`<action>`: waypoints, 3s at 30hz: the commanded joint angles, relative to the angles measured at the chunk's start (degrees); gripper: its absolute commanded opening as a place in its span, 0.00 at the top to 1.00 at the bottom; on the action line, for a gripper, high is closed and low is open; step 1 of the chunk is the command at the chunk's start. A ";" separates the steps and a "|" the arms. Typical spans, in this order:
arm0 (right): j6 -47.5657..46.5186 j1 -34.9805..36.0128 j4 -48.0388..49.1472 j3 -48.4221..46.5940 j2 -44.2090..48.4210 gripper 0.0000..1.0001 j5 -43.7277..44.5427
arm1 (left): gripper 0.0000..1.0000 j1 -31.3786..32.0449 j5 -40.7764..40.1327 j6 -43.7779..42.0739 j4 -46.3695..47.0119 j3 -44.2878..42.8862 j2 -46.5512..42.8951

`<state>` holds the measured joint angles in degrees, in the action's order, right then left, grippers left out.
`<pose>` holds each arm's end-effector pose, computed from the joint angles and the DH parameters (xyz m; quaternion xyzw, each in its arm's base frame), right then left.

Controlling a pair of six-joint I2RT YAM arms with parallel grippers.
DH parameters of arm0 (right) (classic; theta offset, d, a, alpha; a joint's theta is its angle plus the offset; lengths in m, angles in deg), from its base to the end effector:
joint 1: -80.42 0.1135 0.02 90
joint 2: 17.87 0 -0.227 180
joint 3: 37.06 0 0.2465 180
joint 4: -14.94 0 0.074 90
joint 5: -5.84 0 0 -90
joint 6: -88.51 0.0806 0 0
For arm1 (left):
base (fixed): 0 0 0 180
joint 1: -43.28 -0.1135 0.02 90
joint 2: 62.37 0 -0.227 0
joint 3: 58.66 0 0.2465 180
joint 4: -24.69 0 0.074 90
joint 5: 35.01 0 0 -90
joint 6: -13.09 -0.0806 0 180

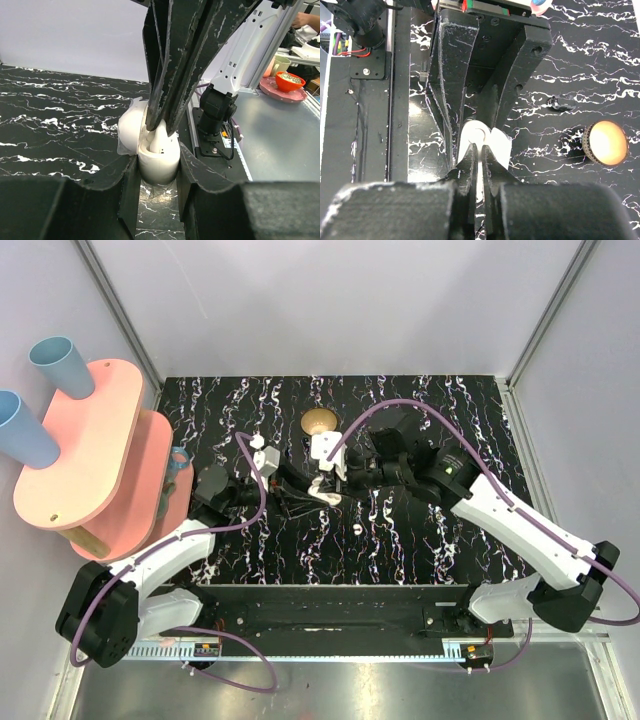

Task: Insert the wireless bluetooth earbuds into the charging case
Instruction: Insert the left earbud into the left side groove of the charging case, then pick up the right earbud from the center of the board.

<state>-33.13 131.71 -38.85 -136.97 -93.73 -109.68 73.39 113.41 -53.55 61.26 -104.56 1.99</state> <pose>0.1712 0.2691 0.3613 -0.6416 0.5587 0.2718 0.4498 0.1957 -0.1929 0.2762 0.4246 0.4882 -0.5737 0.5022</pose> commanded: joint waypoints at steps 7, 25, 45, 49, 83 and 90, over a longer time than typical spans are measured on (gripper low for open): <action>-1.58 1.97 -4.33 -2.51 -2.10 0.85 1.96 | 1.00 0.13 -0.05 -1.91 1.38 -3.52 -0.11; -0.53 2.94 10.52 3.29 6.42 0.47 6.36 | 1.00 0.13 -2.60 -5.33 -2.39 -2.55 -1.43; 18.26 2.85 41.22 18.25 18.48 0.16 52.90 | 1.00 0.13 -18.06 -14.65 -9.44 0.61 -7.84; 28.27 0.75 33.57 17.44 17.67 0.25 59.28 | 1.00 0.21 -21.84 -15.09 -9.17 1.31 -9.51; 68.91 -28.43 21.42 42.05 3.53 0.41 2.05 | 1.00 0.21 -25.36 -17.99 -12.86 2.19 -15.49; 67.15 -28.26 23.53 43.63 -2.80 0.50 0.65 | 1.00 0.13 -25.89 -18.08 -12.95 2.72 -15.58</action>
<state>34.85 103.62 -18.67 -94.24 -94.21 -106.49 73.39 88.82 -71.36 46.16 -102.16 -12.83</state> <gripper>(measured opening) 0.526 0.336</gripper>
